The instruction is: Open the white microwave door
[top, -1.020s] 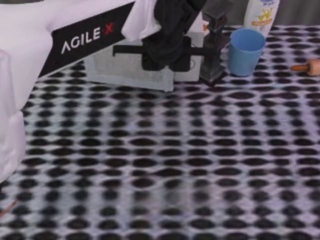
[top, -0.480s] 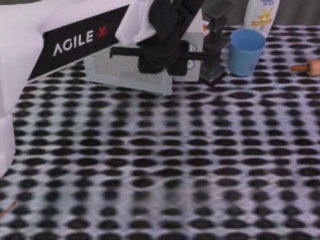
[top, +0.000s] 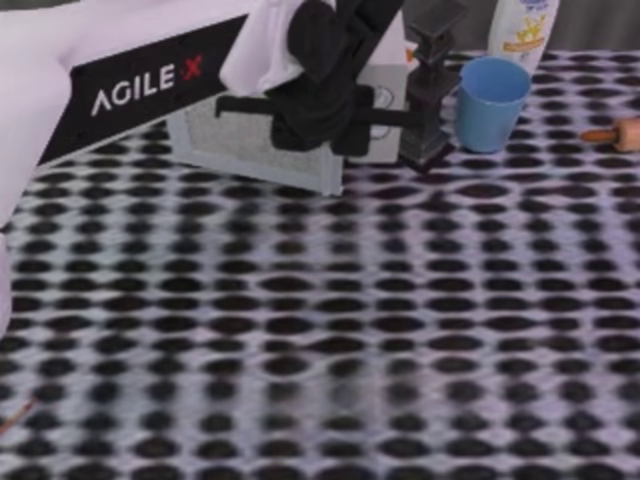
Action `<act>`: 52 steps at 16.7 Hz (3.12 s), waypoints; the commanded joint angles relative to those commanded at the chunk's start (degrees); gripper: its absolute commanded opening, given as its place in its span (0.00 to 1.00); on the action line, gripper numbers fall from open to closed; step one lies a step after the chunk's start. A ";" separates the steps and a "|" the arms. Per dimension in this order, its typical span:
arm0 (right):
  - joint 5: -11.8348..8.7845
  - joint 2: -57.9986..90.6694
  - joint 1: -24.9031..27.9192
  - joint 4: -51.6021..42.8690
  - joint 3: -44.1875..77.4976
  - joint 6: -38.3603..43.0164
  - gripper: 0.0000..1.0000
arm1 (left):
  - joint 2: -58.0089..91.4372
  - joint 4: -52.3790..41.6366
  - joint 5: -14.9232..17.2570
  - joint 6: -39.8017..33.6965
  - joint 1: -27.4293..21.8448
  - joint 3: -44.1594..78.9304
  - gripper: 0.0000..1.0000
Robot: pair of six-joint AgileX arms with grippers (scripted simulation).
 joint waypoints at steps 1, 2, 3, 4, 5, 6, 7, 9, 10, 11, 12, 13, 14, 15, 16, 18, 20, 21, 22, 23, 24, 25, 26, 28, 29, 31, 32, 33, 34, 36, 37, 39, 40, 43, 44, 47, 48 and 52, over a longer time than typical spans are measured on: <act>0.00 0.00 0.00 0.00 0.00 0.00 1.00 | 0.00 0.00 0.00 0.00 0.00 0.00 0.00; 0.00 0.00 0.00 0.00 0.00 0.00 1.00 | 0.00 0.00 0.00 0.00 0.00 0.00 0.00; 0.00 0.00 0.00 0.00 0.00 0.00 1.00 | 0.00 0.00 0.00 0.00 0.00 0.00 0.00; 0.00 0.00 0.00 0.00 0.00 0.00 1.00 | 0.00 0.00 0.00 0.00 0.00 0.00 0.00; 0.00 0.00 0.00 0.00 0.00 0.00 1.00 | 0.00 0.00 0.00 0.00 0.00 0.00 0.00; 0.00 0.00 0.00 0.00 0.00 0.00 1.00 | 0.00 0.00 0.00 0.00 0.00 0.00 0.00; 0.00 0.00 0.00 0.00 0.00 0.00 1.00 | 0.00 0.00 0.00 0.00 0.00 0.00 0.00; 0.00 0.00 0.00 0.00 0.00 0.00 1.00 | 0.00 0.00 0.00 0.00 0.00 0.00 0.00; 0.00 0.00 0.00 0.00 0.00 0.00 1.00 | 0.00 0.00 0.00 0.00 0.00 0.00 0.00; 0.00 0.00 0.00 0.00 0.00 0.00 1.00 | 0.00 0.00 0.00 0.00 0.00 0.00 0.00; 0.00 0.00 0.00 0.00 0.00 0.00 1.00 | 0.00 0.00 0.00 0.00 0.00 0.00 0.00; 0.00 0.00 0.00 0.00 0.00 0.00 1.00 | 0.00 0.00 0.00 0.00 0.00 0.00 0.00; 0.00 0.00 0.00 0.00 0.00 0.00 1.00 | 0.00 0.00 0.00 0.00 0.00 0.00 0.00; 0.00 0.00 0.00 0.00 0.00 0.00 1.00 | 0.00 0.00 0.00 0.00 0.00 0.00 0.00; 0.00 0.00 0.00 0.00 0.00 0.00 1.00 | 0.00 0.00 0.00 0.00 0.00 0.00 0.00; 0.00 0.00 0.00 0.00 0.00 0.00 1.00 | 0.00 0.00 0.00 0.00 0.00 0.00 0.00; 0.00 0.00 0.00 0.00 0.00 0.00 1.00 | 0.00 0.00 0.00 0.00 0.00 0.00 0.00; 0.00 0.00 0.00 0.00 0.00 0.00 1.00 | 0.22 0.02 0.28 -0.20 -0.39 -0.07 0.00; 0.00 0.00 0.00 0.00 0.00 0.00 1.00 | 0.07 0.14 0.34 -0.08 -0.37 -0.19 0.00; 0.00 0.00 0.00 0.00 0.00 0.00 1.00 | -0.44 0.54 0.54 0.37 -0.27 -0.69 0.00; 0.00 0.00 0.00 0.00 0.00 0.00 1.00 | -1.12 1.01 0.86 1.09 -0.12 -1.58 0.00; 0.00 0.00 0.00 0.00 0.00 0.00 1.00 | -1.84 1.48 1.25 2.02 0.05 -2.84 0.00; 0.00 0.00 0.00 0.00 0.00 0.00 1.00 | -2.53 1.92 1.69 3.07 0.25 -4.32 0.00; 0.00 0.00 0.00 0.00 0.00 0.00 1.00 | -3.98 2.94 2.58 4.98 0.61 -6.86 0.00; 0.00 0.00 0.00 0.00 0.00 0.00 1.00 | -4.71 3.53 2.91 5.69 0.71 -7.59 0.00; 0.00 0.00 0.00 0.00 0.00 0.00 1.00 | -5.27 3.97 3.12 6.09 0.80 -7.94 0.00; 0.00 0.00 0.00 0.00 0.00 0.00 1.00 | -5.27 3.97 3.12 6.09 0.80 -7.94 0.00; 0.00 0.00 0.00 0.00 0.00 0.00 1.00 | -5.27 3.97 3.12 6.09 0.80 -7.94 0.00; 0.00 0.00 0.00 0.00 0.00 0.00 1.00 | -5.27 3.97 3.12 6.09 0.80 -7.94 0.00; 0.00 0.00 0.00 0.00 0.00 0.00 1.00 | -5.27 3.97 3.12 6.09 0.80 -7.94 0.00; 0.00 0.00 0.00 0.00 0.00 0.00 1.00 | -5.27 3.97 3.12 6.09 0.80 -7.94 0.00; 0.00 0.00 0.00 0.00 0.00 0.00 1.00 | -5.27 3.97 3.12 6.09 0.80 -7.94 0.00; 0.00 0.00 0.00 0.00 0.00 0.00 1.00 | -5.27 3.97 3.12 6.09 0.80 -7.94 0.00; 0.00 0.00 0.00 0.00 0.00 0.00 1.00 | -5.27 3.97 3.12 6.09 0.80 -7.94 0.00; 0.00 0.00 0.00 0.00 0.00 0.00 1.00 | -5.27 3.97 3.12 6.09 0.80 -7.94 0.00; 0.00 0.00 0.00 0.00 0.00 0.00 1.00 | -5.27 3.97 3.12 6.09 0.80 -7.94 0.00; 0.00 0.00 0.00 0.00 0.00 0.00 1.00 | -5.27 3.97 3.12 6.09 0.80 -7.94 0.00; 0.00 0.00 0.00 0.00 0.00 0.00 1.00 | -5.27 3.97 3.12 6.09 0.80 -7.94 0.00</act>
